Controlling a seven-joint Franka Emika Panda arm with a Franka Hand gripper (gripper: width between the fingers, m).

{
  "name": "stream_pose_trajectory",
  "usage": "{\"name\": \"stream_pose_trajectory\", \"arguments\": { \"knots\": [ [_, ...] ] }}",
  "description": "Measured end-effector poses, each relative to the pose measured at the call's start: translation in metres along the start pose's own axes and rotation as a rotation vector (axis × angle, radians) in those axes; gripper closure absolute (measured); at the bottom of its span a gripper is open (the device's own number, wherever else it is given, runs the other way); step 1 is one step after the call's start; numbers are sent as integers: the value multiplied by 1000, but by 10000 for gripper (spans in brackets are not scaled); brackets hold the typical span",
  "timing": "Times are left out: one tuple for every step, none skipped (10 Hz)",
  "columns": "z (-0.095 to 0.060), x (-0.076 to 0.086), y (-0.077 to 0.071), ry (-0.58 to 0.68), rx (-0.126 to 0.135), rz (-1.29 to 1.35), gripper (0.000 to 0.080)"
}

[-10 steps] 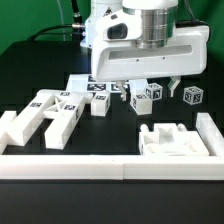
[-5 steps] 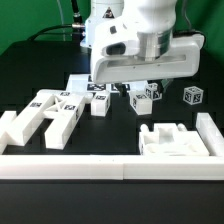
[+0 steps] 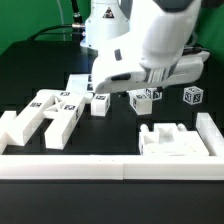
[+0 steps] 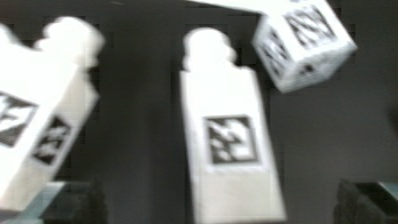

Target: Assemble chair

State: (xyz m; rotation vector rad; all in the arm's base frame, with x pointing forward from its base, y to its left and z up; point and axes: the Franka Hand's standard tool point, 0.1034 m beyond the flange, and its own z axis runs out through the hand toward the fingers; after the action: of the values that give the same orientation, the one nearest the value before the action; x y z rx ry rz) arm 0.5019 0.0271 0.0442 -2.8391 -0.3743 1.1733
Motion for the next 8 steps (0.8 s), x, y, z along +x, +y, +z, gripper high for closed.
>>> {"name": "stream_pose_trajectory", "arguments": {
  "knots": [
    [-3,2,-4,-59,-7,-51,150],
    [-2,6,-6,-75,-1,-50,150],
    [-2,7,-4,-66,-2,-49,150],
    [-2,7,-4,-66,-2,-49,150],
    [-1,7,-4,-69,-3,-47,150],
    [3,8,-3,-78,-2,-42,150],
    [3,9,-3,-77,0,-45,150],
    [6,5,-4,-101,3,-46,150]
  ]
}}
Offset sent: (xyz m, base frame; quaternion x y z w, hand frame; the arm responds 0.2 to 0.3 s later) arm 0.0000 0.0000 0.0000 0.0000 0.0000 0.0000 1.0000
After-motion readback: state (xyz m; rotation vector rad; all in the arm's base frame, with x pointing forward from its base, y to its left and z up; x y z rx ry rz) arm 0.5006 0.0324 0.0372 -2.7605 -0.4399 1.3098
